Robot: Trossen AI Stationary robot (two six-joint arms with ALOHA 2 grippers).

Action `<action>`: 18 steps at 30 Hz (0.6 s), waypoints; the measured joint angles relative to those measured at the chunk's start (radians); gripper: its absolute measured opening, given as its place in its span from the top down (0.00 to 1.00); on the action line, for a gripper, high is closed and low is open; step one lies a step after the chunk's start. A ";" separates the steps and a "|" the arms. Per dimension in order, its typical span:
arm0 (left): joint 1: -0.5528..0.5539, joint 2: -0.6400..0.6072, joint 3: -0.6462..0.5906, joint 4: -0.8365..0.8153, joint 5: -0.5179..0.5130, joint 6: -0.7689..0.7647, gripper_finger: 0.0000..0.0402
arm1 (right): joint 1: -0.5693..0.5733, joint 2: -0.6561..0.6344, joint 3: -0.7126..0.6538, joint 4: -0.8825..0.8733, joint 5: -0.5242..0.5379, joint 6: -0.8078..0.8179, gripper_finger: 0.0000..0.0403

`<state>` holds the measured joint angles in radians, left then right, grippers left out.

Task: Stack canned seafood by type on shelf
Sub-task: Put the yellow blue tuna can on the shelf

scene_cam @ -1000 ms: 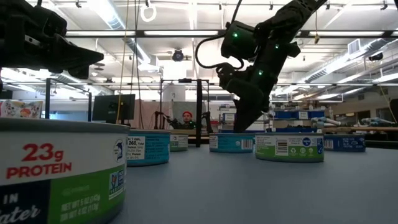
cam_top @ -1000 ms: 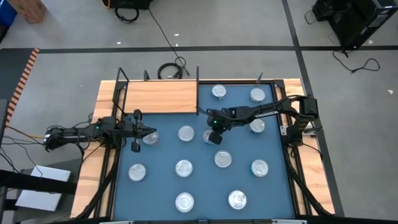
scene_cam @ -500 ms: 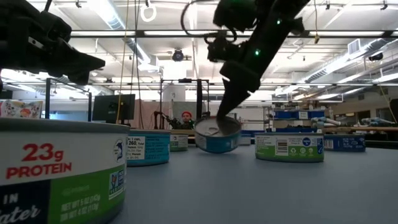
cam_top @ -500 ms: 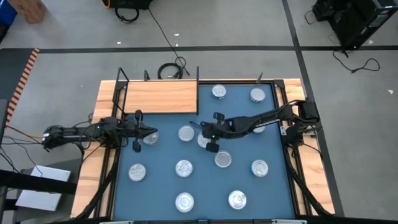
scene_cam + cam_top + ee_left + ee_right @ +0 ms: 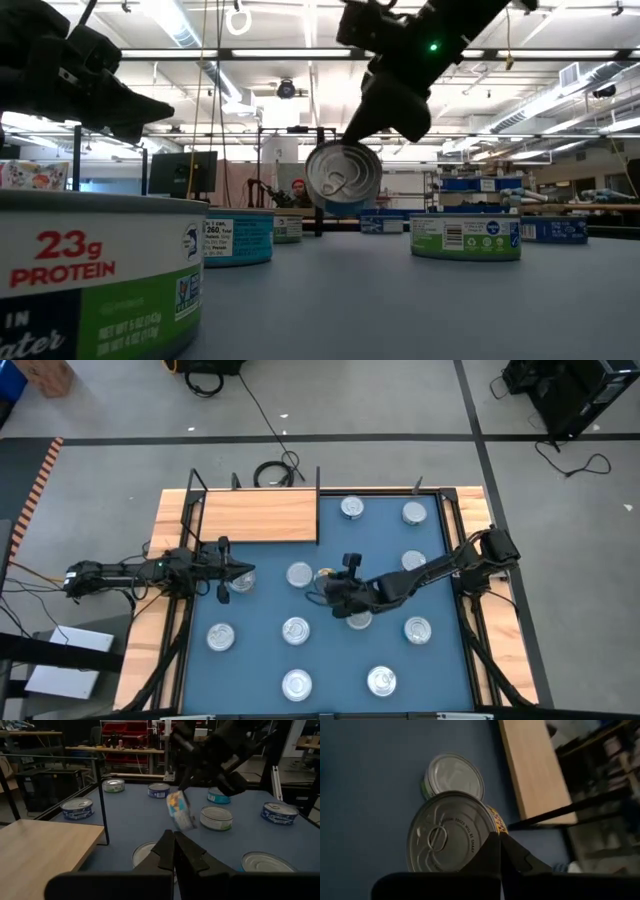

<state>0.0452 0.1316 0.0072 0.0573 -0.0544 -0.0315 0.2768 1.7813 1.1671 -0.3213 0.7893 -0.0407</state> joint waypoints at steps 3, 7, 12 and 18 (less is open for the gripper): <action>0.000 0.000 0.000 0.000 0.000 0.000 0.99 | 0.030 0.000 -0.015 0.054 0.055 -0.068 1.00; 0.000 0.008 0.000 0.001 0.000 -0.023 0.98 | 0.045 0.000 -0.024 0.125 0.083 -0.133 1.00; -0.006 0.060 0.000 0.019 0.005 -0.099 0.90 | 0.032 0.000 -0.024 0.196 0.085 -0.199 1.00; -0.038 0.191 0.000 0.187 0.005 -0.287 0.67 | 0.013 0.000 -0.024 0.241 0.086 -0.259 1.00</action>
<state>0.0070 0.3223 0.0074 0.2443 -0.0489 -0.3188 0.2896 1.7817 1.1427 -0.0804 0.8750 -0.2994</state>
